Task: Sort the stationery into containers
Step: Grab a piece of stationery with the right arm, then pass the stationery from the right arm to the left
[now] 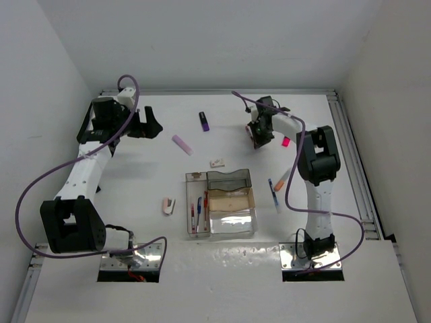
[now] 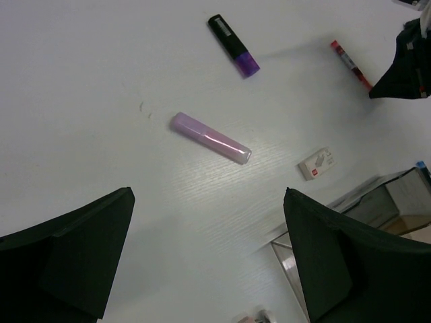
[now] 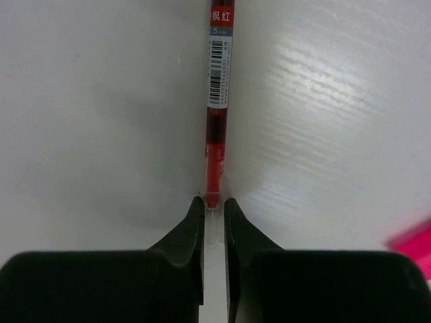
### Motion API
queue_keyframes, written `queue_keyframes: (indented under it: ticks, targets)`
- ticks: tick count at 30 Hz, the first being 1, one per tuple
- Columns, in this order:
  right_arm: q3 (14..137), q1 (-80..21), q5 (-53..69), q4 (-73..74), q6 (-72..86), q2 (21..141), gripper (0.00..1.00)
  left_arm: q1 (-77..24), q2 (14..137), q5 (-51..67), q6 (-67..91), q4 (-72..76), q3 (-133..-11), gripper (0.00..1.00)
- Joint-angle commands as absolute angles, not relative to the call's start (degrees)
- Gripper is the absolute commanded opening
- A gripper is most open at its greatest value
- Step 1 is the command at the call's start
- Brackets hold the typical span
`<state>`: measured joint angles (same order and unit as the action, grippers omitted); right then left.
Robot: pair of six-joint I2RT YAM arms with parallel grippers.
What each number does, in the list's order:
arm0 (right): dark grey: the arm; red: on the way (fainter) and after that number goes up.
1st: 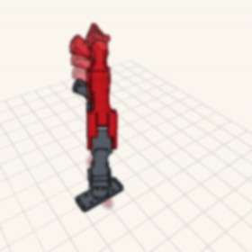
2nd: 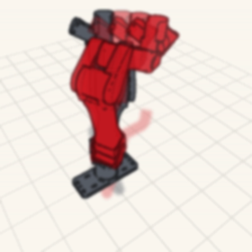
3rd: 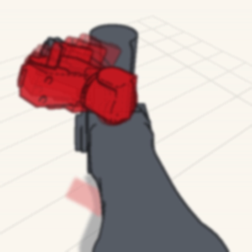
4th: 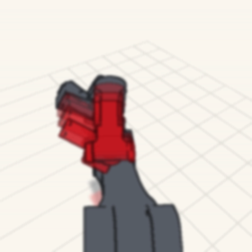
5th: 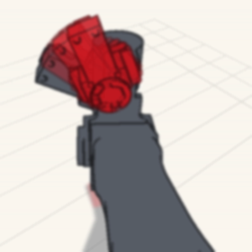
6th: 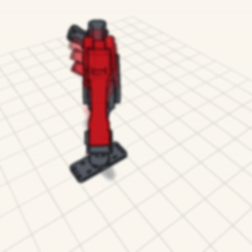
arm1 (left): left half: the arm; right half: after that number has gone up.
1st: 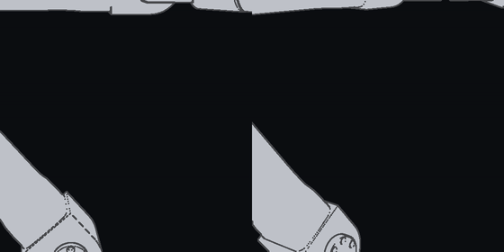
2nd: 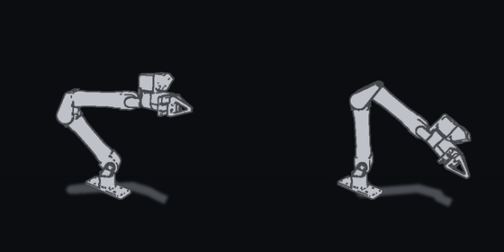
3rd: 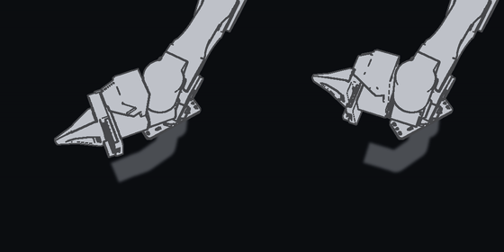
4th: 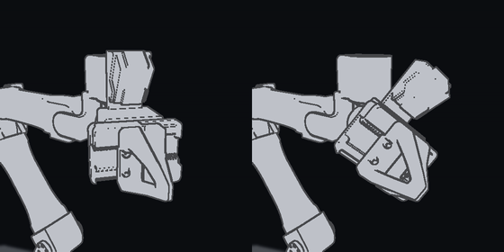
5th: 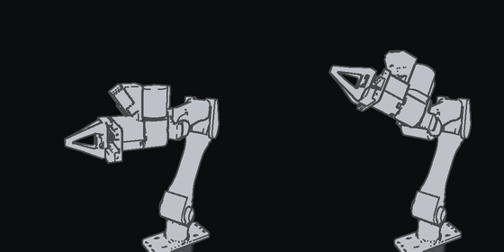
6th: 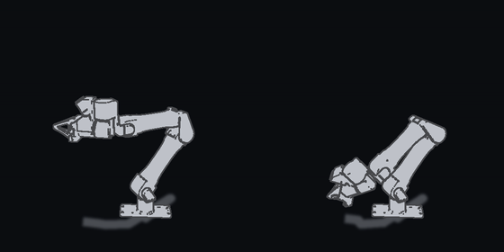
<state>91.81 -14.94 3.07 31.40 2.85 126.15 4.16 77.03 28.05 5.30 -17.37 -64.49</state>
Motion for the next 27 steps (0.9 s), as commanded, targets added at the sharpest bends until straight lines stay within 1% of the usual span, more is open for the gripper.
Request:
queue_keyframes:
  ticks: [1, 3, 4, 6, 7, 8, 9, 10, 11, 12, 13, 14, 18, 22, 27]
  targets:
    - [91.1, -15.2, 5.0, 33.8, 1.1, 120.1, 0.0, 3.7, 75.5, 32.4, 1.7, -17.0, -67.1, 1.0]
    - [90.9, -14.9, 8.2, 36.0, 0.4, 115.4, 0.0, 3.8, 74.2, 35.3, 0.4, -14.9, -65.7, 1.0]
    - [91.2, -14.8, 9.3, 37.0, 0.4, 113.9, 0.0, 3.7, 73.0, 36.9, -3.0, -13.8, -65.8, 1.0]
    - [93.5, -14.7, 14.6, 41.7, -1.5, 110.7, 0.0, 3.7, 72.3, 44.5, -11.0, -14.1, -67.7, 1.0]
    - [94.6, -14.9, 16.4, 43.9, -1.7, 109.8, 0.0, 3.4, 71.8, 47.3, -17.4, -15.9, -68.5, 1.0]
    - [94.7, -15.2, 18.4, 47.8, -1.7, 108.9, 0.0, 2.8, 71.5, 51.2, -20.3, -16.8, -69.3, 1.0]
    - [94.7, -15.4, 20.7, 49.6, -1.7, 107.4, 0.0, 2.3, 71.0, 52.5, -23.6, -18.1, -70.3, 1.0]
    - [94.7, -16.3, 24.2, 51.1, -1.7, 106.6, 0.0, 0.7, 70.7, 53.0, -30.3, -21.1, -70.7, 1.0]
    - [98.0, -16.9, 25.8, 51.2, -1.7, 105.9, 0.0, 0.7, 70.5, 53.8, -34.2, -23.2, -71.0, 1.0]
    - [97.9, -18.5, 29.0, 51.2, -1.7, 104.5, 0.0, -3.6, 70.7, 53.5, -42.0, -28.6, -72.4, 0.98]
    - [97.6, -19.3, 30.2, 56.5, -2.4, 104.0, 0.0, -4.9, 71.0, 53.0, -45.6, -31.5, -73.0, 0.96]
    - [97.0, -20.3, 31.2, 58.3, -2.0, 103.5, 0.0, -6.5, 71.3, 51.0, -48.7, -33.7, -73.6, 0.95]
    - [92.1, -25.8, 37.6, 60.2, -0.4, 100.6, 0.0, -16.0, 70.6, 46.8, -62.0, -42.8, -73.7, 0.88]
    - [88.7, -29.4, 41.1, 61.5, -0.4, 99.4, 0.0, -23.1, 69.9, 42.4, -70.7, -48.4, -73.9, 0.85]
    - [88.4, -31.9, 44.7, 62.5, -0.6, 98.7, 0.0, -31.5, 68.8, 36.2, -76.4, -51.8, -73.3, 0.85]
